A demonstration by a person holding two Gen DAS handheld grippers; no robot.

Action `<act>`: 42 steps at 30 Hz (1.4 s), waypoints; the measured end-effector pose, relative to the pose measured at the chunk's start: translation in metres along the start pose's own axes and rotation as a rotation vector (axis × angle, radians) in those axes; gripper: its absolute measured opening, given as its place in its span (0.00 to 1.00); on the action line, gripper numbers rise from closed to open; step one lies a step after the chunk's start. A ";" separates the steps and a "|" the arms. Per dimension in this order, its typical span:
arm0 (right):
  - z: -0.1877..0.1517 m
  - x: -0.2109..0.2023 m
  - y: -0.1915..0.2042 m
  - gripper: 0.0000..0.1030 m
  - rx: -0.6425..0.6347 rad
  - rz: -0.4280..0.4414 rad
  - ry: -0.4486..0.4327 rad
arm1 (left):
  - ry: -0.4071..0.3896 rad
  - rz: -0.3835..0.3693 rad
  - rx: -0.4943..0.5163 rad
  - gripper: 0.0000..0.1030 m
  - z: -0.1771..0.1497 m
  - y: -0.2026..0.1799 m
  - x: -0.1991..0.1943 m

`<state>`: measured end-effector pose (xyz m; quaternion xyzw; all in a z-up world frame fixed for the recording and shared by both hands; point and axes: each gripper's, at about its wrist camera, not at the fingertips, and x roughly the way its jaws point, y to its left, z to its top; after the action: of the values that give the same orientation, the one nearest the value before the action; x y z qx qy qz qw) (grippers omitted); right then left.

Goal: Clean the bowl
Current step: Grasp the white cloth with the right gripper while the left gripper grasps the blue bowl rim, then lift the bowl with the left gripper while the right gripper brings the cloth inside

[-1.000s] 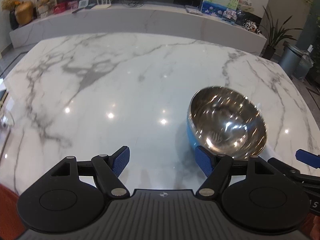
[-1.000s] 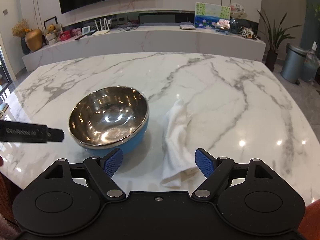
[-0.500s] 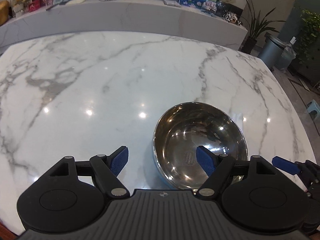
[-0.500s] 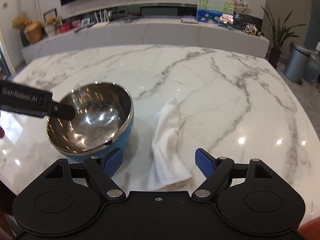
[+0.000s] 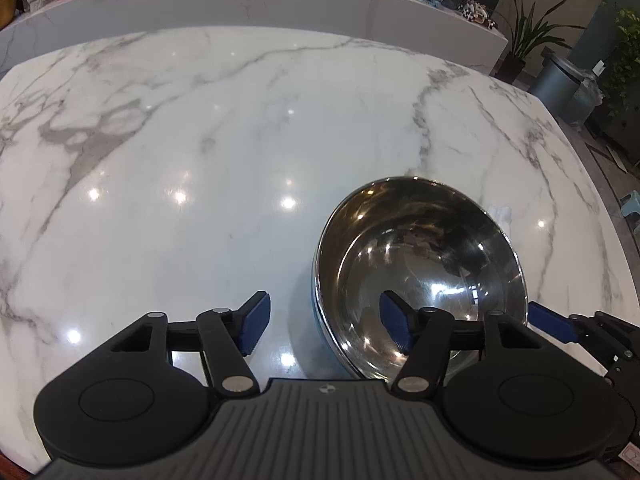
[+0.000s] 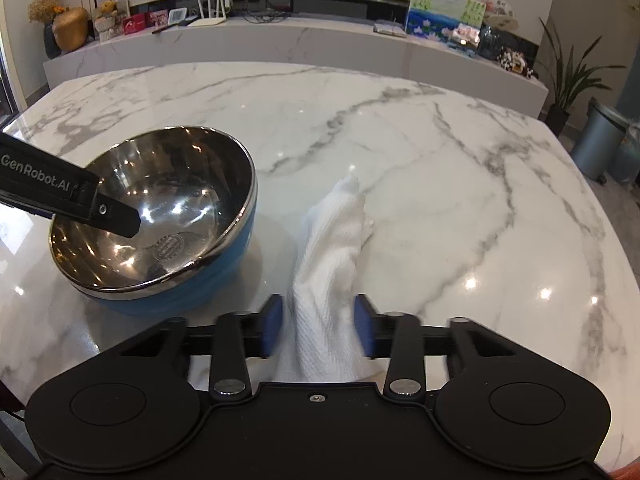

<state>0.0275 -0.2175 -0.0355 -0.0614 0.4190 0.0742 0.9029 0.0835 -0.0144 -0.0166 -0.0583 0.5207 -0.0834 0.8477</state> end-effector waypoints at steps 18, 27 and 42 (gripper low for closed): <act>0.025 -0.040 -0.010 0.13 0.029 0.060 -0.106 | -0.019 0.010 0.021 0.15 0.002 -0.005 0.004; 0.039 -0.052 0.024 0.13 -0.046 0.256 -0.124 | -0.031 0.017 0.036 0.13 -0.001 -0.008 -0.001; 0.021 -0.032 0.026 0.13 -0.041 0.243 -0.037 | -0.078 -0.016 0.094 0.17 -0.011 -0.023 -0.013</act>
<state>0.0183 -0.1909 0.0016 -0.0275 0.4048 0.1927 0.8934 0.0659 -0.0342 -0.0064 -0.0258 0.4822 -0.1121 0.8685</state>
